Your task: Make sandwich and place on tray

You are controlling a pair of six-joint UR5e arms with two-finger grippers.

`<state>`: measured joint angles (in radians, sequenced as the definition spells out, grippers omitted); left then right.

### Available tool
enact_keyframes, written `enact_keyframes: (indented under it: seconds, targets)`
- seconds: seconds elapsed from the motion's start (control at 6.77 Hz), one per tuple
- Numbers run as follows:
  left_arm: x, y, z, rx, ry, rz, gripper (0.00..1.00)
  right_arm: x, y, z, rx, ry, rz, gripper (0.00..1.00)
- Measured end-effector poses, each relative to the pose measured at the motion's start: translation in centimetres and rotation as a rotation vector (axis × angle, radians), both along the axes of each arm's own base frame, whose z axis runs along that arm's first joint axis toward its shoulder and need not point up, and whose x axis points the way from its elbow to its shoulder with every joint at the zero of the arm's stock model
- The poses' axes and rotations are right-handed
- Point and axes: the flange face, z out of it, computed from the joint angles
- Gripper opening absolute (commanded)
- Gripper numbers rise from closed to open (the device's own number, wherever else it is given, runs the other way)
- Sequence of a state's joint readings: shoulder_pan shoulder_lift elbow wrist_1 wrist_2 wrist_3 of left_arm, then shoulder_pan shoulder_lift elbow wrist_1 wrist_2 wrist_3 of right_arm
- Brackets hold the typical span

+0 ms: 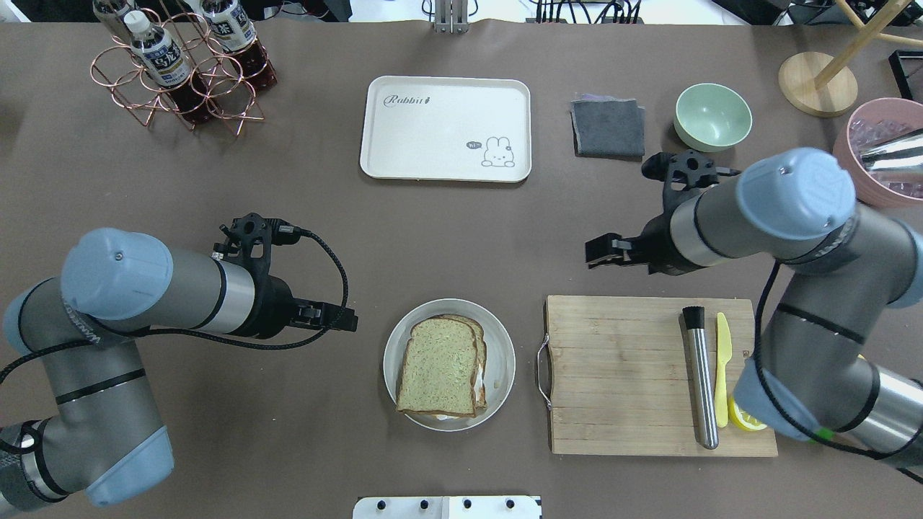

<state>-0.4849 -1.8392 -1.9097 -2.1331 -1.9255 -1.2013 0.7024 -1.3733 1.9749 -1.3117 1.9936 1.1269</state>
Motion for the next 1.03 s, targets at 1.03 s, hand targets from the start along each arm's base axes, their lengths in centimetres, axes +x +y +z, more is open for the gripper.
enact_keyframes:
  seconds: [1.03]
  targets:
    - [7.2,-1.0,-2.1,-0.011,-0.003,0.035,0.93,36.3,-0.7,28.4,0.109,0.181,-0.195,1.0]
